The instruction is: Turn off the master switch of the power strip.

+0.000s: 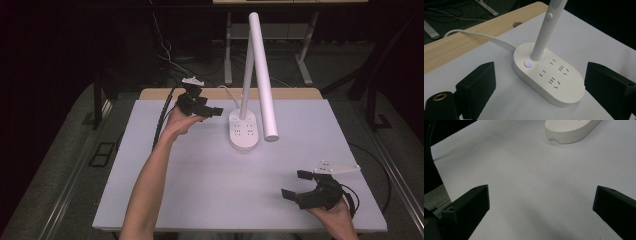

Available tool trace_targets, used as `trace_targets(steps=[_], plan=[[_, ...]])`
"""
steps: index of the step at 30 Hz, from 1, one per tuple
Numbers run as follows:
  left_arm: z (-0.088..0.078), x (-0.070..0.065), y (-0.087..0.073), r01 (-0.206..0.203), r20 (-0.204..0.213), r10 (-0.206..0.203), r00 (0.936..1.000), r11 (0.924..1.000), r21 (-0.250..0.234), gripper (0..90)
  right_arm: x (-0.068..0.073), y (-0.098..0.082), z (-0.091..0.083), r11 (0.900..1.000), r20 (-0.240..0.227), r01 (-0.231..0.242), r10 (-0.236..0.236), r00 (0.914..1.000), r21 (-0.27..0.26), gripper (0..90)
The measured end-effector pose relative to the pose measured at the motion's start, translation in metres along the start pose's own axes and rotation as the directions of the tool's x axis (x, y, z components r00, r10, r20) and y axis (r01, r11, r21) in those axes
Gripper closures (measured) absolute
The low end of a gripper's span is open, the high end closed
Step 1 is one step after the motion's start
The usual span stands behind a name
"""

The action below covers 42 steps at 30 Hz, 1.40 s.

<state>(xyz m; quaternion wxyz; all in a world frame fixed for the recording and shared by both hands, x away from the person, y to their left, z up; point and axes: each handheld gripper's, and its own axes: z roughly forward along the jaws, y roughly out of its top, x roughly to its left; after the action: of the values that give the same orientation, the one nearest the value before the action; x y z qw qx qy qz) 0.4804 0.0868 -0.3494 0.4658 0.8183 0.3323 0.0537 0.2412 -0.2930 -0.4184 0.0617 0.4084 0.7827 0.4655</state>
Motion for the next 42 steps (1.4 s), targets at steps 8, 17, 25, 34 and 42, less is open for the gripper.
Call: trace_targets(steps=[8,17,25,34,42], plan=[[0.017,0.001,-0.003,0.048,-0.006,-0.049,0.9988,0.9976,-0.05,13.9,0.001,0.0,0.0,1.0,-0.004,0.001,-0.001,1.0,0.003,0.0],[0.031,0.006,-0.007,0.105,-0.004,-0.106,0.9944,0.9917,-0.073,16.2,0.001,0.0,-0.001,1.0,-0.005,0.006,-0.006,1.0,0.001,0.0],[0.037,0.012,-0.008,0.175,-0.002,-0.177,0.9842,0.9768,-0.123,19.5,0.001,0.0,-0.001,1.0,-0.007,0.006,-0.006,1.0,0.001,0.0],[0.044,0.014,-0.008,0.257,0.008,-0.26,0.9657,0.949,-0.183,26.4,0.001,0.0,-0.002,1.0,-0.006,0.005,-0.005,1.0,0.0,0.0],[0.059,0.016,-0.014,0.289,0.021,-0.29,0.9568,0.9394,-0.185,36.0,0.001,0.0,-0.001,1.0,-0.01,0.008,-0.008,0.9999,0.006,0.0]])
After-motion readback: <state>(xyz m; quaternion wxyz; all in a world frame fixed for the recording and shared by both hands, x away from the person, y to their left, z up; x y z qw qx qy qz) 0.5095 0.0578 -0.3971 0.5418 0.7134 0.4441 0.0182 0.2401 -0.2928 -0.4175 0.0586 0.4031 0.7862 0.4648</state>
